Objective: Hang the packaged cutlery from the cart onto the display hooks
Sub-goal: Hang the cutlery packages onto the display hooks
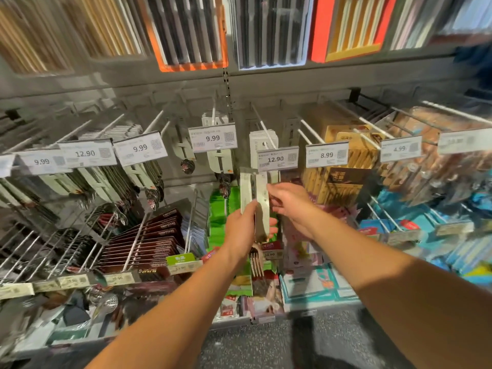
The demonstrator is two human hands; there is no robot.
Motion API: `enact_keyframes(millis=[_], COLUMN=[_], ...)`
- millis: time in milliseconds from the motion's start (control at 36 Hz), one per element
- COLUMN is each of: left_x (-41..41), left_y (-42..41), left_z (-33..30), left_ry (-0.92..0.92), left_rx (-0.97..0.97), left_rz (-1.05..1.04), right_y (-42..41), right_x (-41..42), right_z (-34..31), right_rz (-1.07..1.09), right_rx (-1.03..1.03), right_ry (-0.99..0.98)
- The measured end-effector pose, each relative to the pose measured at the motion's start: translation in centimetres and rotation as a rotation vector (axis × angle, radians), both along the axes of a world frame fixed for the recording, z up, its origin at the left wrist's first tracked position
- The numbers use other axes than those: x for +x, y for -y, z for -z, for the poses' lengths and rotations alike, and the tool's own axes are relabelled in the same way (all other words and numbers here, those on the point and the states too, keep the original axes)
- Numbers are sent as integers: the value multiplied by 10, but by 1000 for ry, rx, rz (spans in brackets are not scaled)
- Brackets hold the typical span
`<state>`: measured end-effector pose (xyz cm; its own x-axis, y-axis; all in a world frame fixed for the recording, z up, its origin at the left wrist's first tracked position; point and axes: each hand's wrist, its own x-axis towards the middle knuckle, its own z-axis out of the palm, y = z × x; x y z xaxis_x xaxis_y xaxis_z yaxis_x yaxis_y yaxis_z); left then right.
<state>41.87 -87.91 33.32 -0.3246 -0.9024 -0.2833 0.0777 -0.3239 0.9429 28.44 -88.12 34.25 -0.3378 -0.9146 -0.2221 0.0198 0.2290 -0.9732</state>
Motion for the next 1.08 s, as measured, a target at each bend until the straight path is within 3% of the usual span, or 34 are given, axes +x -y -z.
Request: enact_keyframes(millis=[83,194,389,694,1083], left_x=[5,7,2,-9,-26], left_y=[-16,-31,-36,-8,19], left_z=[1,5,0,5,2], left_ry=[67,329,393,412,442], left_rx=[26,-94,-261,-297,-487], left_rz=[70,153,106,161,81], right_y=[-20,-39,-57,-45,-11], right_x=[-1,-6,-16,-35,-50], right_z=[-7,-12,-19,-3,-8], right_rz=[36,68,69,-46,0], right_rx=[-26,-3,-15,34,-27], right_ry=[39,13,-66,-176,-101])
